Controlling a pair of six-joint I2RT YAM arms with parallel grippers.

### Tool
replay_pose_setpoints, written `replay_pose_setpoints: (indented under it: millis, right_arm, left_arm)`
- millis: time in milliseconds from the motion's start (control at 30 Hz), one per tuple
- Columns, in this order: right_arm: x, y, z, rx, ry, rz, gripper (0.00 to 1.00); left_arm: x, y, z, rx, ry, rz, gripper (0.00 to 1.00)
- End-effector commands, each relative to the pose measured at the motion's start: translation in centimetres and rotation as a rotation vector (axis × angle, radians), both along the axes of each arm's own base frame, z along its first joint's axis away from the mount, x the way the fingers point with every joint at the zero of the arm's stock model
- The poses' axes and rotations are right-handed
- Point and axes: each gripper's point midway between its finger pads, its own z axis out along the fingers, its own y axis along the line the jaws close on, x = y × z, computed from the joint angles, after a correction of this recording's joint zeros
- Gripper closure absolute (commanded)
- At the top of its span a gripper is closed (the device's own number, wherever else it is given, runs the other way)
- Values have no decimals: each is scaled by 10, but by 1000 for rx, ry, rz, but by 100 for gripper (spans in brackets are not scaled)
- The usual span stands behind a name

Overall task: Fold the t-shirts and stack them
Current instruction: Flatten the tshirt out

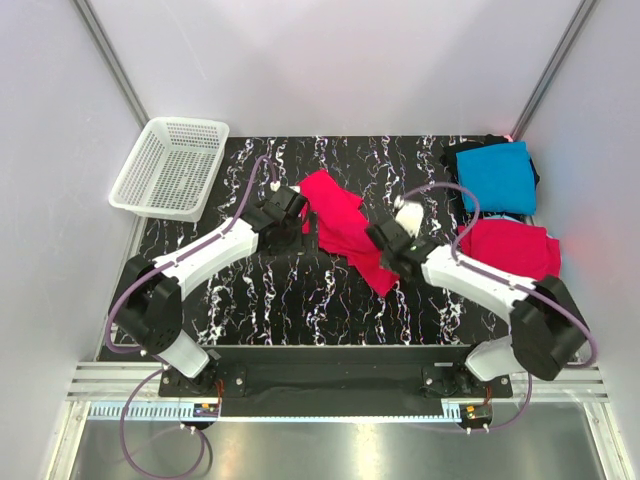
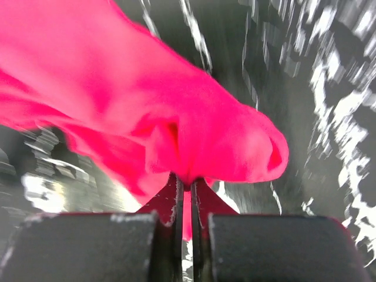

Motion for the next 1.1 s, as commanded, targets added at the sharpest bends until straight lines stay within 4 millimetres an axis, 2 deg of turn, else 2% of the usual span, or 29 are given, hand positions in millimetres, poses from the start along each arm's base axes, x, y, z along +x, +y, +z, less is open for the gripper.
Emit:
replay_pose_setpoints:
  millis: [0, 133, 167, 200, 233, 300, 333, 433, 533, 633, 667, 700, 733, 767, 800, 833, 867, 900, 1067]
  right_arm:
    - [33, -15, 84, -21, -207, -51, 100]
    - [44, -29, 134, -44, -296, -89, 100]
    - [44, -32, 144, -51, -315, -90, 100]
    - [44, -34, 152, -55, -331, -90, 100]
    - [47, -34, 169, -45, -366, -96, 100]
    - [47, -37, 190, -45, -403, -82, 100]
    - [49, -31, 209, -14, -431, -57, 100]
    - [53, -20, 234, -19, -447, 34, 100]
    - [51, -21, 256, 0, -495, 45, 100]
    - [43, -30, 285, 25, -562, 35, 100]
    - [39, -35, 296, 34, -589, 31, 100]
    - [37, -37, 301, 35, -600, 31, 100]
    - [35, -40, 308, 32, -612, 26, 100]
    - [34, -42, 309, 20, -610, 27, 100]
    - [34, -42, 308, 13, -604, 28, 100]
    - [32, -43, 305, 3, -588, 34, 100]
    - [34, -41, 300, 4, -571, 34, 100]
    - [34, -39, 297, 8, -562, 36, 100]
    - [34, -32, 278, 30, -520, 48, 100]
  left_arm:
    - [11, 3, 13, 3, -71, 38, 1]
    - [33, 12, 13, 44, -108, 141, 1]
    - [41, 10, 20, 28, -122, 165, 1]
    - [45, 8, 14, 31, -106, 169, 1]
    - [49, 7, 14, 26, -102, 175, 1]
    - [56, -3, 20, -4, -101, 168, 1]
    - [57, -8, 18, -14, -88, 159, 1]
    - [59, -35, 18, -96, -45, 80, 1]
    - [65, -53, 20, -144, -28, 31, 1]
    - [82, -50, 7, -106, -26, 73, 1]
    - [94, -52, 14, -119, -44, 105, 1]
    - [102, -50, -2, -93, -23, 124, 1]
    - [112, -45, -3, -86, -24, 150, 1]
    - [126, -49, 5, -96, -41, 171, 1]
    - [131, -42, -14, -28, -12, 196, 2]
    - [136, -38, -20, 10, -7, 218, 3]
    - [142, -38, -15, 24, -12, 238, 3]
    - [143, -37, -30, 49, 9, 243, 4]
    - [140, -38, -51, 63, 50, 260, 16]
